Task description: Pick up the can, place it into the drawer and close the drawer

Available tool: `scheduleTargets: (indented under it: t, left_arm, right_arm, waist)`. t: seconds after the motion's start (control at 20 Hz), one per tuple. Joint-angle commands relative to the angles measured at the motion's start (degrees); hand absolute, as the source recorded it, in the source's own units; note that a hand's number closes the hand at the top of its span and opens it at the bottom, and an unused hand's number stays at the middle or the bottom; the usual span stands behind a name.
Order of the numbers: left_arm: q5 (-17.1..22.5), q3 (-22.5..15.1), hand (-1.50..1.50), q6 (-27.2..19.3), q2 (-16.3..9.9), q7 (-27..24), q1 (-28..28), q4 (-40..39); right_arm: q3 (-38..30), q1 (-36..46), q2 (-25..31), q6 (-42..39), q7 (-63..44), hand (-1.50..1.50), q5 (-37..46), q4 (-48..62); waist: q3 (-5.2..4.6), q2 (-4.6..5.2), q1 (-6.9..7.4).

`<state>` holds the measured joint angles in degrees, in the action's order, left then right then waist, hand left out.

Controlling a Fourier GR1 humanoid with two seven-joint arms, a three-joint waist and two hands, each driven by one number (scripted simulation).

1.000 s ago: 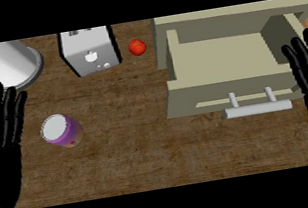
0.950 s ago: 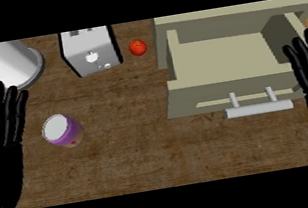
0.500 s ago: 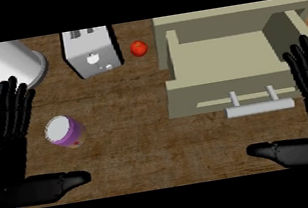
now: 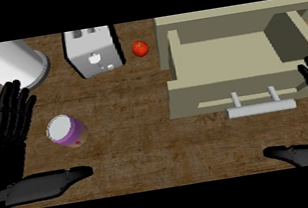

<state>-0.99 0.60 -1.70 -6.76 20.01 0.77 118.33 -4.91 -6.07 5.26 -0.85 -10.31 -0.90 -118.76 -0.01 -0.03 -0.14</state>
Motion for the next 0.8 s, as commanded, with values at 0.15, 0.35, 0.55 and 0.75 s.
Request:
scheduleTargets:
  t: [0.15, 0.35, 0.55, 0.75]
  left_arm:
    - [1.0, 3.1, -1.50, -1.3, 1.1, 1.8, -0.2, -0.6]
    - [2.2, 6.0, -1.50, -0.6, -0.4, 3.7, 1.1, -0.9]
    - [1.5, 5.7, -1.50, -0.5, 1.8, -4.0, -0.8, -7.8]
    - [0.3, 5.5, -1.50, -0.7, 1.0, -1.3, 1.3, -7.0]
  right_arm:
    - [-3.4, -2.0, 1.3, -3.1, 1.3, -1.50, -2.6, 0.2]
    - [-2.6, -4.9, -0.7, -3.8, 5.0, -1.50, -1.9, 0.6]
    - [-1.8, -11.1, -0.5, -5.7, 2.8, -1.50, -2.3, -6.7]
    - [-2.6, -6.3, -2.1, -4.9, 7.7, -1.50, -0.1, 2.5]
  waist:
    - [0.01, -0.01, 0.07]
    - [0.01, 0.00, 0.03]
    - [-0.01, -0.02, -0.27]
    - [0.01, 0.01, 0.03]
